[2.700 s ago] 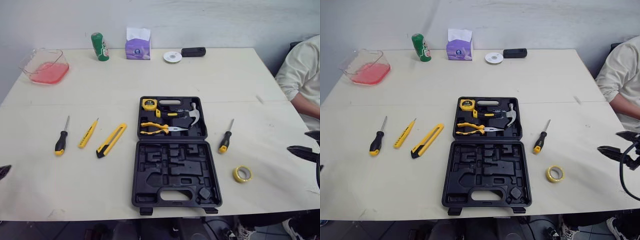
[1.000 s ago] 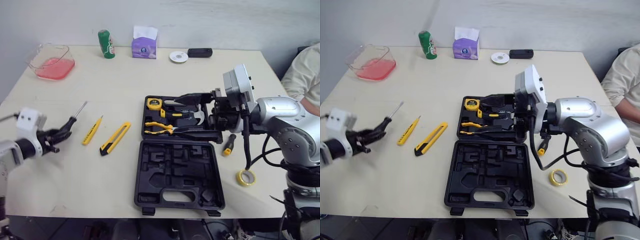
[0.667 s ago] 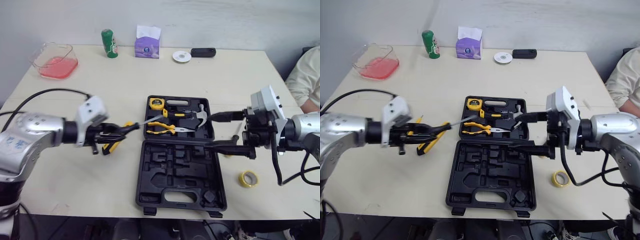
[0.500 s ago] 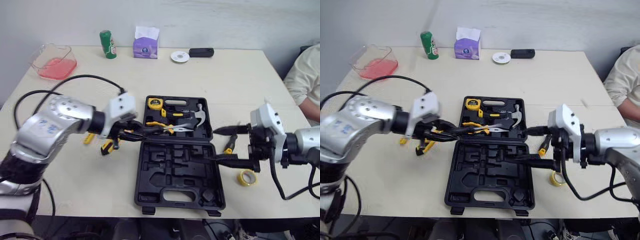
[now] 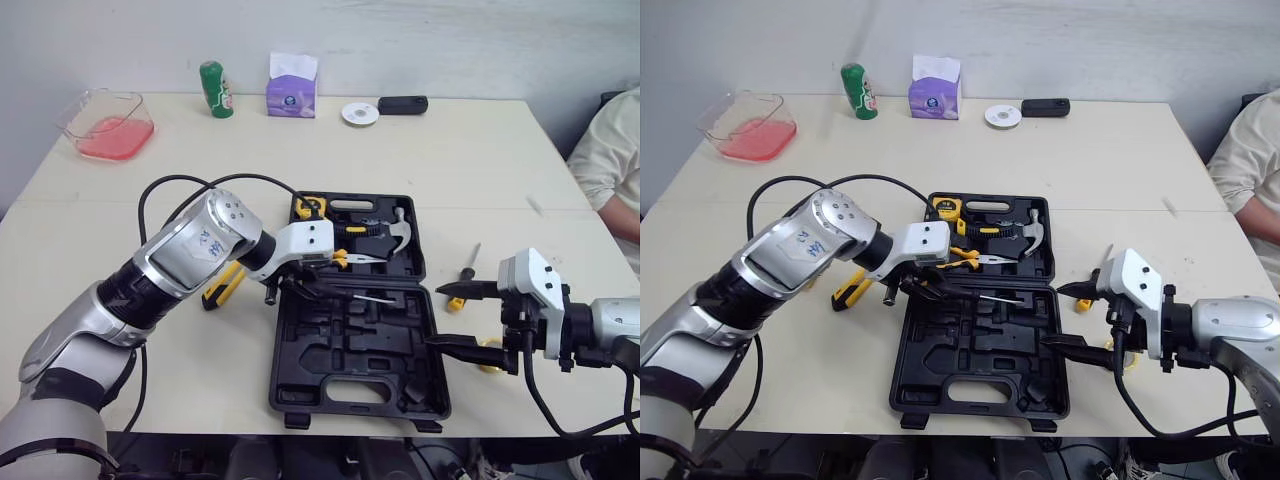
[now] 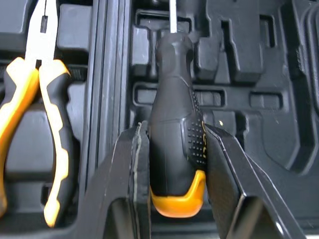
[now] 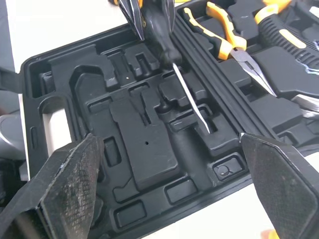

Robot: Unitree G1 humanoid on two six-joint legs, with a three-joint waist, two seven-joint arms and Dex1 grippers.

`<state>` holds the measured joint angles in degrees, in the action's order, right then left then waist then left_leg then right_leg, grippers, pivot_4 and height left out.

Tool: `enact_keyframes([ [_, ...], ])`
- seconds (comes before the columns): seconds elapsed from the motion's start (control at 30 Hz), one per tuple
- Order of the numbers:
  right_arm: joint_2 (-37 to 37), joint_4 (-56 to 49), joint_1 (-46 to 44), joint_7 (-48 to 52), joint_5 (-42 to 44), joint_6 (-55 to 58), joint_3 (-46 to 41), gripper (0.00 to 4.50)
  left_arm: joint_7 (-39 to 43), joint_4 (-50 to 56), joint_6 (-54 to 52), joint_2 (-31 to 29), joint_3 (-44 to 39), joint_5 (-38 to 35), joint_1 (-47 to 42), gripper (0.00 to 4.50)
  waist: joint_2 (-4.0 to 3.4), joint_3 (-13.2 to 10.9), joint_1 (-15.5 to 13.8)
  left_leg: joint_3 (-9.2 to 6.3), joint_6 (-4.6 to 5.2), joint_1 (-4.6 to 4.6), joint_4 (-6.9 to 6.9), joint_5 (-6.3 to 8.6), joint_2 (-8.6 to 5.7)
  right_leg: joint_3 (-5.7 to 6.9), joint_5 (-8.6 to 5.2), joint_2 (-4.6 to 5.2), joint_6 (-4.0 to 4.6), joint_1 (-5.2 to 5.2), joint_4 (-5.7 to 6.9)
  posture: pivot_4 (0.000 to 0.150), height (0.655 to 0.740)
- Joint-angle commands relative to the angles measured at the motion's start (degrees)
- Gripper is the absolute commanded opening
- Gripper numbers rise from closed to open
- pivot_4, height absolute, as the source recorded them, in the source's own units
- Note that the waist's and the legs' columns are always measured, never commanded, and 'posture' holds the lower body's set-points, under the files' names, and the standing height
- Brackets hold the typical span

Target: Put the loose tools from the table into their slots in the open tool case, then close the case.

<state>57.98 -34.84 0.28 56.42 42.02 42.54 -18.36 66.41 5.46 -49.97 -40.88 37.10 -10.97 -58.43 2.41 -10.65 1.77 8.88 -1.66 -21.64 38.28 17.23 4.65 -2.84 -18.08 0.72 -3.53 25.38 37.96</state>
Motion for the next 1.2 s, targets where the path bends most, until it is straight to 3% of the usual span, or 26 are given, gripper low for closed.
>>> enact_keyframes([
  [0.03,-0.37,-1.91,0.58,-0.88,0.18,-1.04,-2.02,4.5,0.57,-0.17,0.22,0.65,-0.35,2.11,-1.55,1.06,0.0,0.0,0.0,-0.06,0.0,0.01,0.0,0.0,0.0,-0.03,0.0,-0.03,0.0,0.0,0.0,0.15,0.7244],
  [0.37,-0.84,-1.14,0.87,-1.74,-0.32,-2.13,-1.38,4.5,2.48,0.66,-0.4,-0.24,-0.27,5.8,-1.06,1.06,0.0,0.0,0.01,-0.31,-0.02,0.15,-0.01,0.01,-0.11,-0.33,0.0,-0.15,0.0,0.0,0.1,0.15,0.7244],
  [0.93,-1.47,0.0,-0.47,-2.74,-1.62,-3.69,0.91,4.5,1.14,-0.6,0.37,3.08,-1.3,8.06,-0.27,1.06,0.0,0.0,-0.19,-0.32,0.01,0.15,0.04,0.02,-0.2,-0.38,0.03,-0.1,-0.04,0.0,0.16,0.15,0.7244],
  [1.17,-2.01,-0.61,0.53,-3.15,-1.6,-3.63,0.41,4.5,4.72,1.05,3.02,0.26,-10.25,1.3,2.82,4.18,0.0,0.0,0.02,-0.45,-0.01,0.21,0.02,0.03,-0.18,-0.51,0.02,-0.13,-0.03,0.01,0.22,0.15,0.7244],
  [1.2,-2.14,-0.61,0.6,-3.3,-1.73,-3.69,0.48,4.5,5.01,0.34,5.87,0.32,-12.08,0.35,4.57,4.18,-0.01,0.01,0.02,-0.45,-0.01,0.24,0.02,0.03,-0.18,-0.52,0.01,-0.13,-0.01,0.01,0.27,0.15,0.7244],
])
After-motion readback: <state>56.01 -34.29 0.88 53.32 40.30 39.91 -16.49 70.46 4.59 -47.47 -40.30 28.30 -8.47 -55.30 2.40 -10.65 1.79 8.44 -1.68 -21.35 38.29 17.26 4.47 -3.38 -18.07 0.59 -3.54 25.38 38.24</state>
